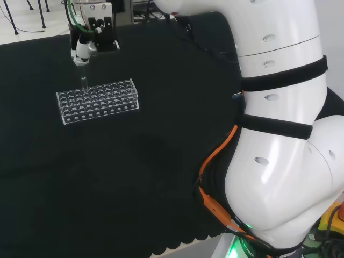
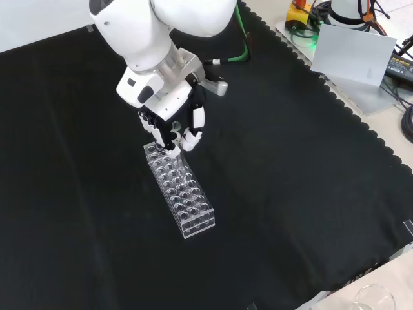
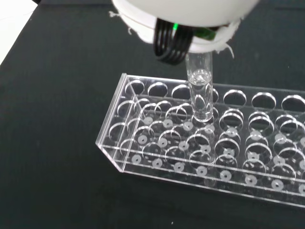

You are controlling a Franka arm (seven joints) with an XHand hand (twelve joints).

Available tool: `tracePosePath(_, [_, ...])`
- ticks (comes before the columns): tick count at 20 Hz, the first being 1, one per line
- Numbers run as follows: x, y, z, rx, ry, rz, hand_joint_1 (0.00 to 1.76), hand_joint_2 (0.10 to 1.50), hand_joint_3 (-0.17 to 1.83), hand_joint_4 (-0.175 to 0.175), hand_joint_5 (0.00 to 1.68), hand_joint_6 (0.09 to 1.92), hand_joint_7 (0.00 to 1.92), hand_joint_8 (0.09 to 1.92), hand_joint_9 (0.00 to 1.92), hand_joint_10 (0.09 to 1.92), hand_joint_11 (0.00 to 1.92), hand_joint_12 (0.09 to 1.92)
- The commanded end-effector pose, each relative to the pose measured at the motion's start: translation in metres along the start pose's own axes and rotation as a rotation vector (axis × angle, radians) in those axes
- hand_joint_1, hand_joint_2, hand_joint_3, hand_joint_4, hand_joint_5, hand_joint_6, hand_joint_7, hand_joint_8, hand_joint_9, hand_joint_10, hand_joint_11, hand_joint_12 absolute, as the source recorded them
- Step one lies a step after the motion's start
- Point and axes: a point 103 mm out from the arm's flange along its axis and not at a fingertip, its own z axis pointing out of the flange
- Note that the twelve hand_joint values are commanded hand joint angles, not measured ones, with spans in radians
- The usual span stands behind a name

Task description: Put the test tube back in the rack.

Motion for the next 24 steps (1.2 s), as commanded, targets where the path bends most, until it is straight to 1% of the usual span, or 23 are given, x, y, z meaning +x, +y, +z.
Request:
tracePosePath(1, [0.002,-0.005,0.003,0.004,0.0,-0.007,1.33,0.66,0.61,-0.175,1.38,0.14,1.39,0.72,1.55,0.89,1.25,1.18])
tracePosePath(3, [0.004,-0.008,0.004,-0.001,-0.002,-0.006,1.33,0.66,0.61,-0.175,1.38,0.14,1.39,0.72,1.55,0.89,1.25,1.18])
tracePosePath(5, [0.004,-0.009,0.004,0.008,0.008,-0.009,1.33,0.66,0.61,-0.175,1.38,0.14,1.39,0.72,1.55,0.89,1.25,1.18])
tracePosePath(13, [0.01,-0.013,0.013,0.025,0.009,-0.01,1.33,0.66,0.61,-0.175,1.38,0.14,1.39,0.72,1.55,0.89,1.25,1.18])
tracePosePath(18, [0.007,-0.012,0.019,0.031,0.008,-0.004,1.33,0.66,0.61,-0.175,1.38,0.14,1.39,0.72,1.55,0.89,1.25,1.18])
tracePosePath(24, [0.001,-0.007,0.014,0.028,0.005,0.002,1.33,0.66,0.61,-0.175,1.38,0.14,1.39,0.71,1.54,0.89,1.25,1.18])
